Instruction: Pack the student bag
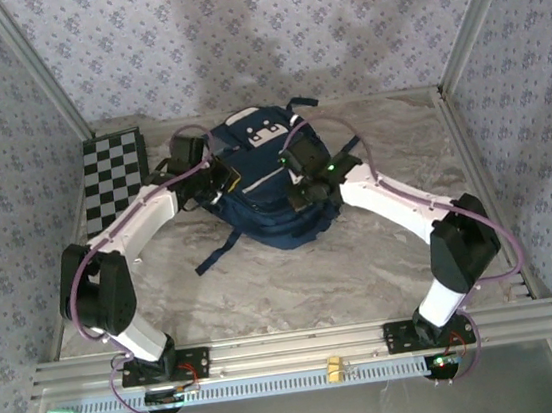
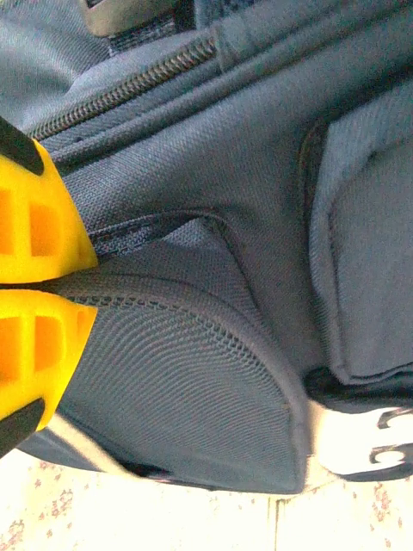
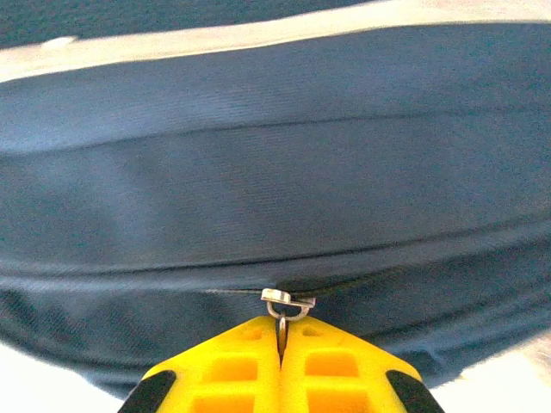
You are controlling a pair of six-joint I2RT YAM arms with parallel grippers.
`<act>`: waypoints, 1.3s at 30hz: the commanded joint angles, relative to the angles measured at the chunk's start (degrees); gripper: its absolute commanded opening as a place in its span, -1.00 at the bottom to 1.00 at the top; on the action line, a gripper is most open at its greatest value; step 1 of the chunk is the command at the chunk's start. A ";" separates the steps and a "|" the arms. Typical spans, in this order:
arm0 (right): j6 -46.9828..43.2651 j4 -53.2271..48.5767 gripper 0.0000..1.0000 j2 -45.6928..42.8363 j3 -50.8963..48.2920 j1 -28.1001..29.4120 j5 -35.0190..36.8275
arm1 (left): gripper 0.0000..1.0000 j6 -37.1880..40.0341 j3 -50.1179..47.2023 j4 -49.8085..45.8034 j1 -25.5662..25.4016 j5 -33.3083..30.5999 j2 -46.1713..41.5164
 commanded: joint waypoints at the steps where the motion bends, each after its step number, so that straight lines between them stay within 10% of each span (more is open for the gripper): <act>1: 4.49 3.80 -1.00 -1.25 -0.80 5.01 -9.75 | -1.00 6.24 6.31 4.67 2.36 1.55 2.68; 14: 11.75 8.56 -1.00 2.53 0.43 5.20 -6.55 | 0.02 1.74 -5.93 3.65 6.96 7.64 -8.48; 26: 13.91 11.87 -1.00 0.14 -4.89 5.12 -5.87 | 0.09 -24.27 -25.36 14.58 -5.51 -5.81 -21.27; 39: 14.48 13.93 -1.00 0.91 -5.77 5.97 -6.33 | -0.06 -29.68 -22.78 18.87 -9.00 -13.31 -16.74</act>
